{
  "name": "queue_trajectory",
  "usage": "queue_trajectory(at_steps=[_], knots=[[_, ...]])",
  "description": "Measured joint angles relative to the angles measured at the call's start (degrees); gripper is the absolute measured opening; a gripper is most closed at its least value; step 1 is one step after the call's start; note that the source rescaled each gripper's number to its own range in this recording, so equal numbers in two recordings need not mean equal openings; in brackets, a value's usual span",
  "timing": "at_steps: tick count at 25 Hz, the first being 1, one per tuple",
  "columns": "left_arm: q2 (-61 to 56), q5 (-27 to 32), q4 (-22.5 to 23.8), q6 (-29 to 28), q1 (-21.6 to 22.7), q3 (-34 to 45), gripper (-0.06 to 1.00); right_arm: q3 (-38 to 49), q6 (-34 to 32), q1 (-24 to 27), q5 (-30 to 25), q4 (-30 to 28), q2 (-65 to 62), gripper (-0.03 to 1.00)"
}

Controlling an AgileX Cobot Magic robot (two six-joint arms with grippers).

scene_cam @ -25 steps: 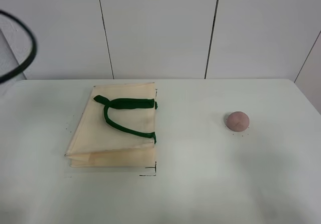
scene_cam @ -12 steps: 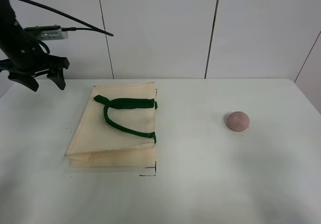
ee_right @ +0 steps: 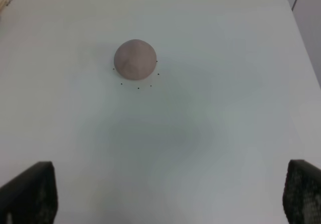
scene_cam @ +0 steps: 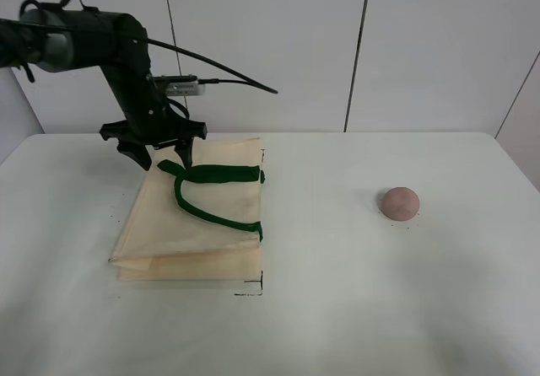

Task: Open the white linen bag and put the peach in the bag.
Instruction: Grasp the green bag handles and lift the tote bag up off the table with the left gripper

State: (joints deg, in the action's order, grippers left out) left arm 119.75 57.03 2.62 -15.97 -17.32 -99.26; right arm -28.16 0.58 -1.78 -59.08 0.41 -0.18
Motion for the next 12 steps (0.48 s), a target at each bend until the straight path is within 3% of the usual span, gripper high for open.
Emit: queue_trajectory(at_steps=[12], knots=[[10.47,-4.82,2.56,-1.92,-0.71,-1.8,1.0,0.0,0.0,0.0,0.0,0.0,0.0,1.0]])
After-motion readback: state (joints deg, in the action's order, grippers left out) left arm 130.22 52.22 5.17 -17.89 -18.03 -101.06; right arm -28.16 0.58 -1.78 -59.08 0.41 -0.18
